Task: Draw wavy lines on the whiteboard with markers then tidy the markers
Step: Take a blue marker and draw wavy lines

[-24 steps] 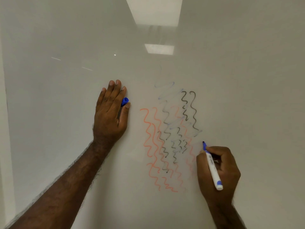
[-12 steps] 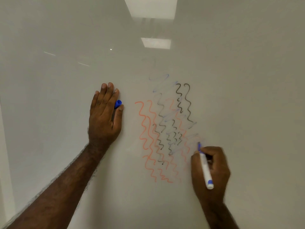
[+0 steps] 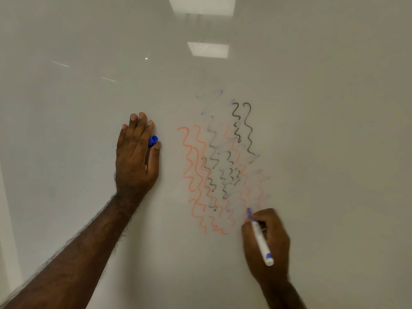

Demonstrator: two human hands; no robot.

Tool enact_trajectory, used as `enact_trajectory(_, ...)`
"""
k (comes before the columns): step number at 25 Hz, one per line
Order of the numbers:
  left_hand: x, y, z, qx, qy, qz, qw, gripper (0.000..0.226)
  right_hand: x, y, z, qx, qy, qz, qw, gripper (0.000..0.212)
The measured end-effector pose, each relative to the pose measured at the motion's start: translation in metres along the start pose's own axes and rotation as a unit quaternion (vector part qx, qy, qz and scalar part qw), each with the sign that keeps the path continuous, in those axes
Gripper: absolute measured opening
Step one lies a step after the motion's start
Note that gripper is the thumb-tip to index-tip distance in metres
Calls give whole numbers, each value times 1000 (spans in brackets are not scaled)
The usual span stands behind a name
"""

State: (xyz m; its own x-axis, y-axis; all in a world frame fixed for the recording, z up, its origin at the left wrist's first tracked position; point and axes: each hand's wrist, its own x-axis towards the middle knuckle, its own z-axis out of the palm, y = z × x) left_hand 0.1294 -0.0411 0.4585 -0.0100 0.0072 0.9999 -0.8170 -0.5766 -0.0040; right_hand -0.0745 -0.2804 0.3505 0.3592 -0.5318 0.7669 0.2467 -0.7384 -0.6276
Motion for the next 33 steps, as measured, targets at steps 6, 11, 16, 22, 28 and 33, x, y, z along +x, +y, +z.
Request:
enact_trajectory(6, -10, 2, -1, -1, -6, -7, 1000, 49, -3, 10, -10, -10, 72, 11, 997, 24)
enact_trajectory(11, -15, 3, 0, 1, -4, -8, 1000, 50, 26, -12, -24, 4, 56, -22, 998, 28)
enact_trajectory(16, -15, 3, 0, 7, -4, -11, 1000, 50, 113, -74, -32, 48, 74, -163, 983, 17)
enact_trajectory(22, -16, 6, -1, 11, -7, -17, 1000, 50, 195, -123, -35, 20, 76, -220, 972, 12)
enact_trajectory(28, -19, 5, -1, 9, -11, -22, 1000, 51, 125, -60, -45, 30, 112, -78, 990, 13)
enact_trajectory(33, -20, 6, -1, 14, -13, -28, 999, 51, 26, 9, -39, -16, 38, 11, 999, 27)
